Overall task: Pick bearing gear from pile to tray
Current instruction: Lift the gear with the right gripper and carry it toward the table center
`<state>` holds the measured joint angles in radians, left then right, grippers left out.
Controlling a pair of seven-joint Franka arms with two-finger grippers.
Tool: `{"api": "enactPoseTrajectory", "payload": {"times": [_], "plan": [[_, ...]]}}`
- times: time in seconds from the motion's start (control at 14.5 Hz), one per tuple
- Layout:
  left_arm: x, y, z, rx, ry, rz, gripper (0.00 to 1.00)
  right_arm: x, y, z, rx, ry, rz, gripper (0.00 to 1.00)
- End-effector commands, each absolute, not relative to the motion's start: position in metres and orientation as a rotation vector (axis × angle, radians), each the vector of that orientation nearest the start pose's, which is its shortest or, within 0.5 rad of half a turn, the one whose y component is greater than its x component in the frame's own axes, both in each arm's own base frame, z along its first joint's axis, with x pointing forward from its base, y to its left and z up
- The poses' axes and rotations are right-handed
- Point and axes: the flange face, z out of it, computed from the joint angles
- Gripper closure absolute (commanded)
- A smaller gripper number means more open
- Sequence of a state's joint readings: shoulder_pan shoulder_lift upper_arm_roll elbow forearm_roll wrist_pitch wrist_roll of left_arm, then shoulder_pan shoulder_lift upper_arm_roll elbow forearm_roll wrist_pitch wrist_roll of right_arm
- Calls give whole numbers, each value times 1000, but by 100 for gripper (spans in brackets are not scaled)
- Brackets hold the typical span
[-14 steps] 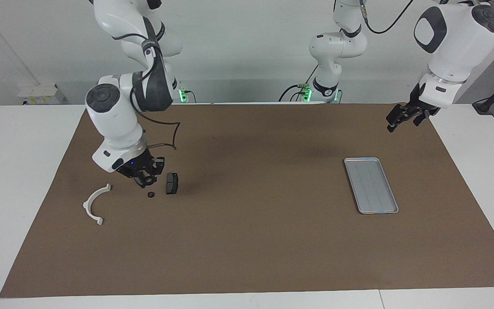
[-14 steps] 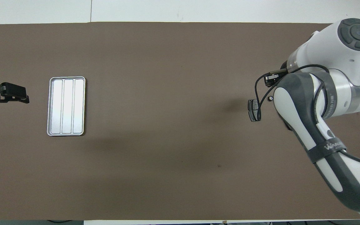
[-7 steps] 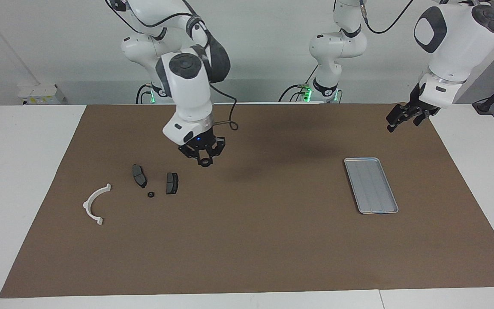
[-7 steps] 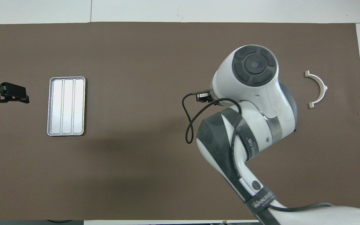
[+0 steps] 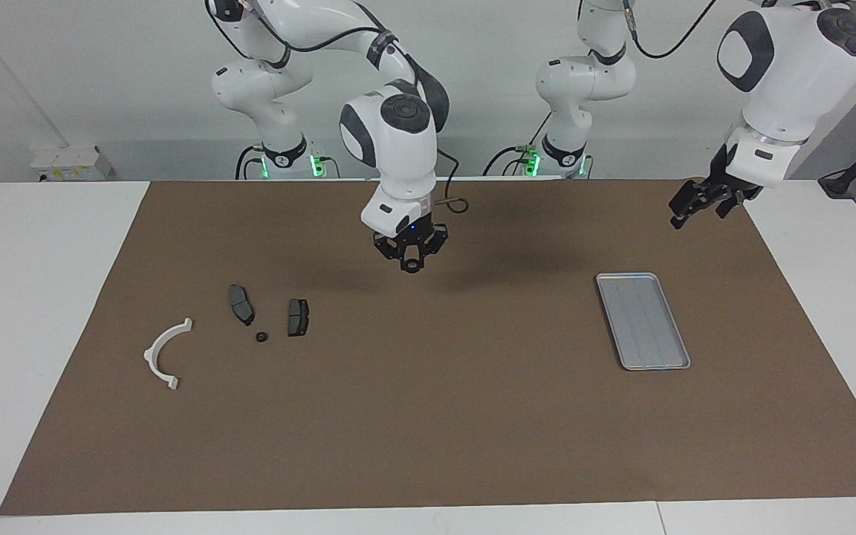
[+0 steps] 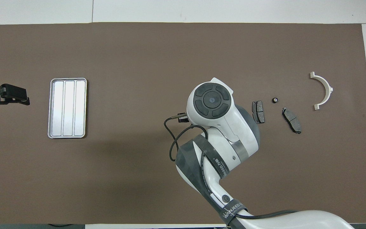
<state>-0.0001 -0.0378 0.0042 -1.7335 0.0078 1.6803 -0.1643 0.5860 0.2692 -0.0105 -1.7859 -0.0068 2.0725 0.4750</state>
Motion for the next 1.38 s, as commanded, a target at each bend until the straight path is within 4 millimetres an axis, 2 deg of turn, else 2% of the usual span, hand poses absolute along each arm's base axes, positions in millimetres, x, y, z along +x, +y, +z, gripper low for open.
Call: {"api": "enactPoseTrajectory", "payload": {"times": [0.0,0.35,0.76,1.31], "plan": [[543,2,581,-3135,-256,5,0,520,360,393,-3120,-197,-42,100],[543,2,581,-3135,-256,5,0,518,370,369,-3113,-213,-55,100],[543,2,581,-3135,-256,5,0,515,377,317,-3103,-232,-73,100],[543,2,581,-3135,-256,5,0,515,377,304,-3107,-239,-64,100]]}}
